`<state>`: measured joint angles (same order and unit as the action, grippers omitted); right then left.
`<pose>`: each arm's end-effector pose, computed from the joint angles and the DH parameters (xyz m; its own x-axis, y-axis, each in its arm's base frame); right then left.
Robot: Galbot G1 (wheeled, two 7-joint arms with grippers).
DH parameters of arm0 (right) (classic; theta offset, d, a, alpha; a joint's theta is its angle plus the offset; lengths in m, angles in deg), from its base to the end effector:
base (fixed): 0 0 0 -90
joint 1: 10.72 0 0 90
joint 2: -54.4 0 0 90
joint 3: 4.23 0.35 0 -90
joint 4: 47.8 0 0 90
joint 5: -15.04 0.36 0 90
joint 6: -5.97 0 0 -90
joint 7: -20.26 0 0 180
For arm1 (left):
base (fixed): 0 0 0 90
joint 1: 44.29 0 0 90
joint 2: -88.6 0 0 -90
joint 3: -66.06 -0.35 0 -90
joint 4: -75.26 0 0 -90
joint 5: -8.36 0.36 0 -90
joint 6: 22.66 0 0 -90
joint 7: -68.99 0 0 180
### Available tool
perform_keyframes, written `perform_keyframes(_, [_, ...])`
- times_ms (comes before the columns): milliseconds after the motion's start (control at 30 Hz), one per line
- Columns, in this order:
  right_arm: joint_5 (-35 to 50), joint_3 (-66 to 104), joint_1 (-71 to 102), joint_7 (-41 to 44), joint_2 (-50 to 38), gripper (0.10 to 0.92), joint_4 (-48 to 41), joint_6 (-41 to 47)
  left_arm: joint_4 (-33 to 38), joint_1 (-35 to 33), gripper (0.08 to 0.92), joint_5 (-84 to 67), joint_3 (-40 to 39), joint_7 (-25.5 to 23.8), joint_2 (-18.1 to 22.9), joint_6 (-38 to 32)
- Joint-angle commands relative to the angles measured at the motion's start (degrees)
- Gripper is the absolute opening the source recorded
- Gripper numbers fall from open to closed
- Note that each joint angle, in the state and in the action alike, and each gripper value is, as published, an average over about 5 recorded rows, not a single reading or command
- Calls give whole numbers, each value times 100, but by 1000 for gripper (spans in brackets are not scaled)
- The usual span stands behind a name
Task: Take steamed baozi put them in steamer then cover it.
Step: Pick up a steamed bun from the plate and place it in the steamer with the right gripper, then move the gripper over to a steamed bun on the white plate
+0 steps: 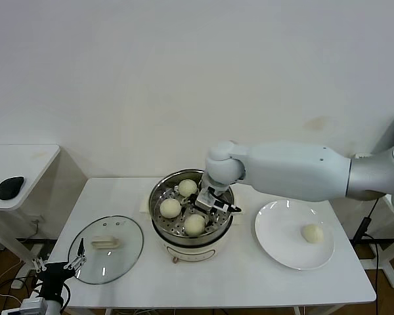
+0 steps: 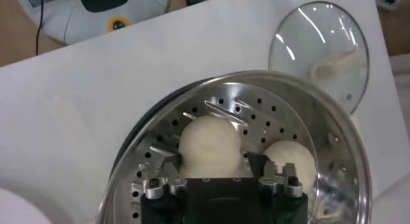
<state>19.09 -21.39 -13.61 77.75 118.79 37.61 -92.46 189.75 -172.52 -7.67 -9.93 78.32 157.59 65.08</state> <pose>0.4945 0.1454 -0.0810 -0.0793 -0.2849 0.9553 -0.3849 -0.8752 -0.2930 0.1513 0.1460 -0.3216 -0.9710 -0.2102 0.1139 -0.1876 0.9652 0.1823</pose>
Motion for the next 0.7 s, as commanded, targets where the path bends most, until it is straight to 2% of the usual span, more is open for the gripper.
perform_keyframes(33, [291, 296, -390, 407, -244, 818, -184, 289, -5, 9, 823, 4, -12, -3, -13, 0])
perform_keyframes(233, [646, 515, -716, 576, -859, 823, -173, 1500, -15, 47, 823, -9, -18, -5, -72, 0])
perform_keyframes(433, [698, 524, -819, 603, -1795, 823, 238, 2614, -28, 85, 823, -28, -51, -9, -156, 0])
perform_keyframes(567, [562, 513, -690, 605, -2608, 823, 562, 2904, -27, 116, 823, -28, -112, -10, -209, 4])
perform_keyframes(700, [253, 557, -310, 605, -3378, 823, 733, 2821, -30, 147, 823, -33, -158, -11, -270, 8])
